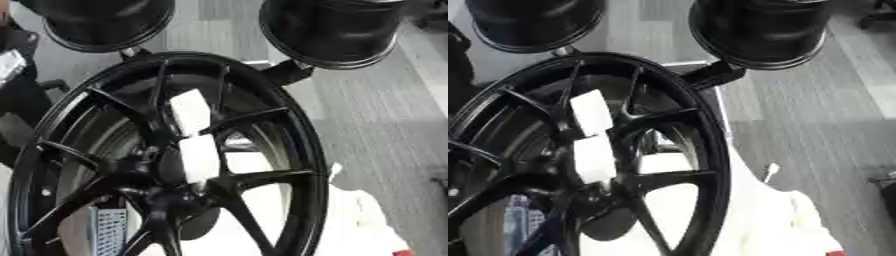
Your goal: Pull the pin out of the wheel hub.
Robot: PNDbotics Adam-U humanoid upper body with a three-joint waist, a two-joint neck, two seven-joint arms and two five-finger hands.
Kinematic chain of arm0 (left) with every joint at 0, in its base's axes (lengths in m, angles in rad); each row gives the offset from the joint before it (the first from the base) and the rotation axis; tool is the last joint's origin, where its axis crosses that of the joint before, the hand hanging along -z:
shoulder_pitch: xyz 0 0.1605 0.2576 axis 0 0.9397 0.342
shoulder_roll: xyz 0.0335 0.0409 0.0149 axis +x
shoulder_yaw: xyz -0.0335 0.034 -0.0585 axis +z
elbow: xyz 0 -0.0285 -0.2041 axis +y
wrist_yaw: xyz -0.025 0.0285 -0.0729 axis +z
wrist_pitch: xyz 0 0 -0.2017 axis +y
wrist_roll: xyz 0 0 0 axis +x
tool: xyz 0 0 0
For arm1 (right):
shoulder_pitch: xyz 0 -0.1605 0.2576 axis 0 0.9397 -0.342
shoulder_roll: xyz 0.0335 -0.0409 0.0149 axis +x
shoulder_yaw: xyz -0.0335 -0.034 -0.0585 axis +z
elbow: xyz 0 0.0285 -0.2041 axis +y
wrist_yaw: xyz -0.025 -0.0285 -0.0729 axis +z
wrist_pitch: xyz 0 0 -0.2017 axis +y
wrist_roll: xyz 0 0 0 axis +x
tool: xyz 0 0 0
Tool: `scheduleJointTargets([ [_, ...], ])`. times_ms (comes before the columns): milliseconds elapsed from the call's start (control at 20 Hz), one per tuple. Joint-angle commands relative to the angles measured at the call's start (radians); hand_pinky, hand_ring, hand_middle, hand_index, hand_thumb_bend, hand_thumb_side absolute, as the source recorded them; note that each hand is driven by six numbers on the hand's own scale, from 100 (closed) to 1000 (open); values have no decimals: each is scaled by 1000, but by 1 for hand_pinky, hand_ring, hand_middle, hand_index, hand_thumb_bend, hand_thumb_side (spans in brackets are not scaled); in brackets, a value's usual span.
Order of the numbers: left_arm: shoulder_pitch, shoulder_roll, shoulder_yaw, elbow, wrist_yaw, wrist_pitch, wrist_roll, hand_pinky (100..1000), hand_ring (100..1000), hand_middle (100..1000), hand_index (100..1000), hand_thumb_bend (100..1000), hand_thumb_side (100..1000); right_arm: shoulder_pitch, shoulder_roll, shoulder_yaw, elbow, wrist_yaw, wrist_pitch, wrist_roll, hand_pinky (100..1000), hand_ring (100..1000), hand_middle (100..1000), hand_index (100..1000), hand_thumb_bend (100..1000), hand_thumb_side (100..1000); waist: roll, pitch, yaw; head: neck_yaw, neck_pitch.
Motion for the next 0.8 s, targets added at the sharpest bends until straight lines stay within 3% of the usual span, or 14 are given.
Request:
scheduleJointTargets([
  [50, 27, -26, 54, -26, -16, 13, 65, 839, 754, 647, 847, 100, 412, -16, -87, 4, -18, 26, -13, 13, 786, 702, 638, 710, 100, 491, -4, -20, 3, -5, -14],
  [100, 40, -45, 64, -27, -15, 14, 79, 838, 752, 644, 848, 100, 427, -21, -110, 9, -18, 36, -16, 22, 793, 709, 646, 715, 100, 420, -6, -20, 5, -5, -13],
  [150, 51, -61, 72, -27, -12, 13, 91, 838, 752, 644, 848, 100, 427, -25, -128, 12, -18, 44, -16, 31, 793, 709, 646, 715, 100, 420, -7, -21, 6, -5, -12],
  [200, 60, -81, 82, -28, -7, 13, 104, 837, 750, 639, 848, 100, 451, -29, -153, 18, -18, 55, -17, 42, 804, 720, 656, 724, 100, 304, -9, -21, 8, -7, -10],
  [350, 84, -140, 101, -28, 14, 13, 135, 835, 746, 632, 849, 100, 473, -44, -234, 43, -18, 92, -19, 102, 829, 748, 684, 747, 100, 100, -15, -23, 13, -12, -5],
  [800, 125, -308, 129, -28, 83, -2, 155, 833, 742, 624, 855, 100, 522, -123, -450, 138, -18, 214, -72, 336, 894, 819, 751, 805, 100, 100, -36, -26, 36, -30, -12],
])
